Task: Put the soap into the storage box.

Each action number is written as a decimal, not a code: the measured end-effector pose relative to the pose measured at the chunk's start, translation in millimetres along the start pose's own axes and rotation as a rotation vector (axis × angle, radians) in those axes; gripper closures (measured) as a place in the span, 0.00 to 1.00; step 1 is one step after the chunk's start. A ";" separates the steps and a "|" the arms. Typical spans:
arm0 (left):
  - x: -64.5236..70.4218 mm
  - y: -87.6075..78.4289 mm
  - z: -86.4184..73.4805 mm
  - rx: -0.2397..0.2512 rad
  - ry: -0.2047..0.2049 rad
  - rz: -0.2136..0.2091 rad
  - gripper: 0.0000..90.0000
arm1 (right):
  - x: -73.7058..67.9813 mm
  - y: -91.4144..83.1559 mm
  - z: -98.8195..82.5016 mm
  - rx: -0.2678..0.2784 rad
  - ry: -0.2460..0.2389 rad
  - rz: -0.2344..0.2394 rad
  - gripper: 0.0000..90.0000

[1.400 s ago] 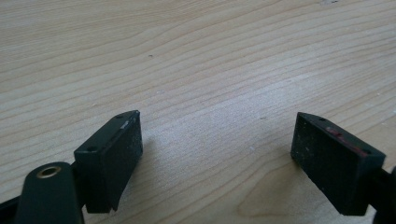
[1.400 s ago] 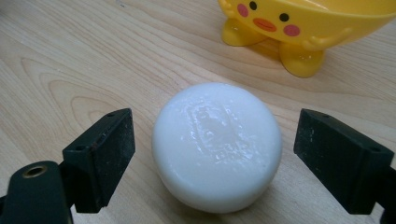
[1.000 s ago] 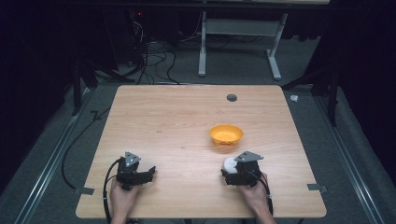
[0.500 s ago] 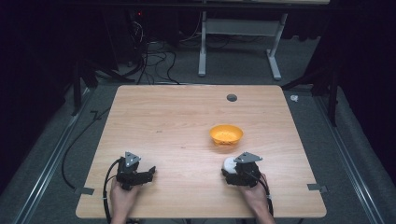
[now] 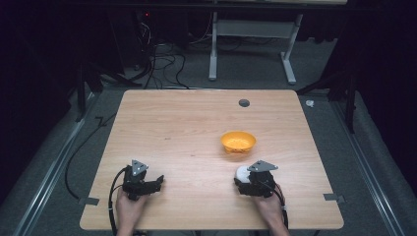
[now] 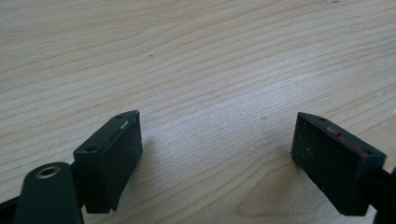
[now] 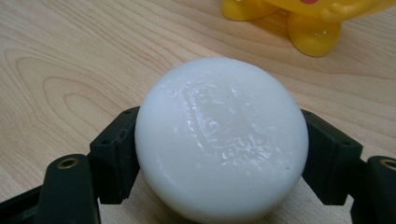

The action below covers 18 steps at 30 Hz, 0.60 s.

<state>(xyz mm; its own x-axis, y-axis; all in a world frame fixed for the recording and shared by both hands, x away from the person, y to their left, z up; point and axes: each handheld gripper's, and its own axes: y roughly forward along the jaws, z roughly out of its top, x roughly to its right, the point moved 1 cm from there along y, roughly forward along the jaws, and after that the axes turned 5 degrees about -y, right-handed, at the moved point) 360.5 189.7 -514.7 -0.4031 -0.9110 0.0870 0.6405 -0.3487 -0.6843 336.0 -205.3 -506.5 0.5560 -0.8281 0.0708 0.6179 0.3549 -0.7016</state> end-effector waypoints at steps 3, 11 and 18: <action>0.0 0.0 0.0 0.000 0.000 0.000 0.19 | 0.1 -1.8 0.3 0.003 0.003 0.000 0.28; 0.0 0.0 0.0 0.000 0.000 0.000 0.19 | -0.3 -8.7 5.3 0.011 -0.014 0.005 0.28; 0.0 0.0 0.0 0.000 0.000 0.000 0.19 | -0.4 -15.3 11.6 0.026 -0.025 0.015 0.28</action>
<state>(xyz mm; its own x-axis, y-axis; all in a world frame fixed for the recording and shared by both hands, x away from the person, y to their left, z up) 360.5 189.7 -514.7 -0.4030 -0.9110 0.0870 0.6405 -0.3487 -0.6843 332.8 -205.4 -487.5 0.5789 -0.8117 0.0776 0.6229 0.3788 -0.6844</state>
